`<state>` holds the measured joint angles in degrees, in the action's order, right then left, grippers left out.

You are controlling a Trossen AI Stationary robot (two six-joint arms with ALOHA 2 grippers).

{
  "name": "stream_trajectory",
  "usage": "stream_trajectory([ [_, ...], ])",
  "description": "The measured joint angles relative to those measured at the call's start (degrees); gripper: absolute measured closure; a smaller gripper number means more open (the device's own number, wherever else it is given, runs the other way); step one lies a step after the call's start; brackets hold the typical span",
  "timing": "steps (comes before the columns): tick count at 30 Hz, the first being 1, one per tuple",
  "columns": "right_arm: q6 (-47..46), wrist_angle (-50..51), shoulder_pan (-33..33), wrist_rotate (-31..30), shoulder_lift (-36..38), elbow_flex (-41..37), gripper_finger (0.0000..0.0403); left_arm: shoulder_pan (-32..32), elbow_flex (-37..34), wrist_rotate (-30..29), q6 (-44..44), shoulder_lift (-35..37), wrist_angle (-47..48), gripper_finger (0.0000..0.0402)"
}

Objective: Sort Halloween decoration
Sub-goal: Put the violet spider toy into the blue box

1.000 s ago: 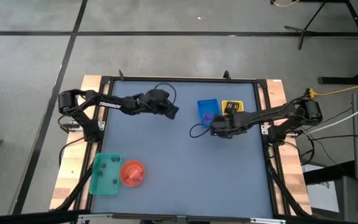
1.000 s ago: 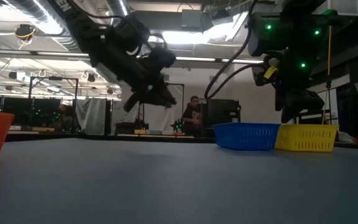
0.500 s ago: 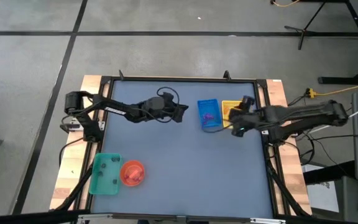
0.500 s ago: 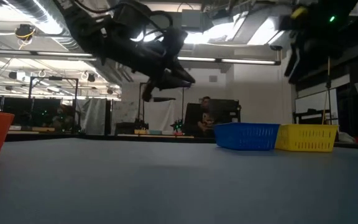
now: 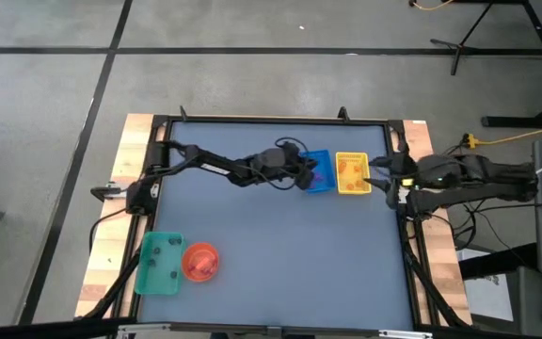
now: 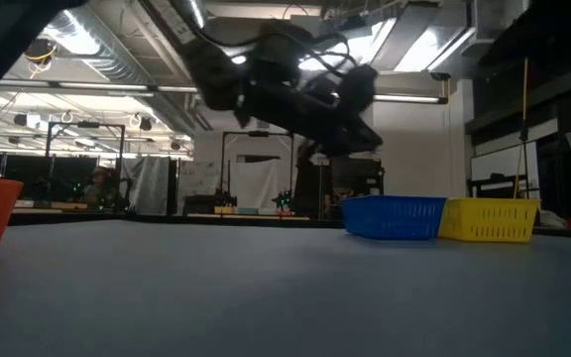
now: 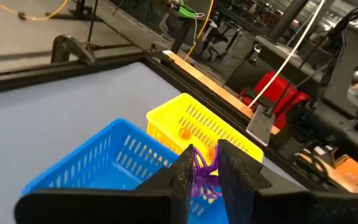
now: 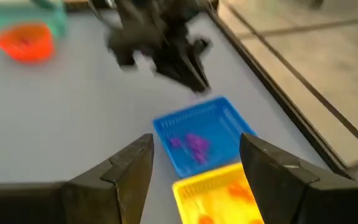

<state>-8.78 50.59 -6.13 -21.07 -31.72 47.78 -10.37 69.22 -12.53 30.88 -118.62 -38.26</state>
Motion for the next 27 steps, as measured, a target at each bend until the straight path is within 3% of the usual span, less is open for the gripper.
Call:
stream_trajectory([
  [6,1.8,-10.5,0.0,1.5,12.7,-9.8,0.0164,0.0,7.6,0.0,-5.8,-6.2,0.0,0.0349],
  [13,3.4,-22.7,0.0,1.2,24.1,-20.8,0.0164,0.1,11.3,0.0,-10.5,-10.7,0.3,0.0349],
  [18,7.2,-30.8,0.2,1.5,29.3,-27.5,0.0164,0.0,11.4,-0.1,-10.6,-11.3,0.7,0.0339],
  [27,11.0,-40.9,0.2,7.4,31.5,-35.7,0.0164,-0.2,11.4,-3.4,-12.6,-11.3,1.2,0.0265],
])
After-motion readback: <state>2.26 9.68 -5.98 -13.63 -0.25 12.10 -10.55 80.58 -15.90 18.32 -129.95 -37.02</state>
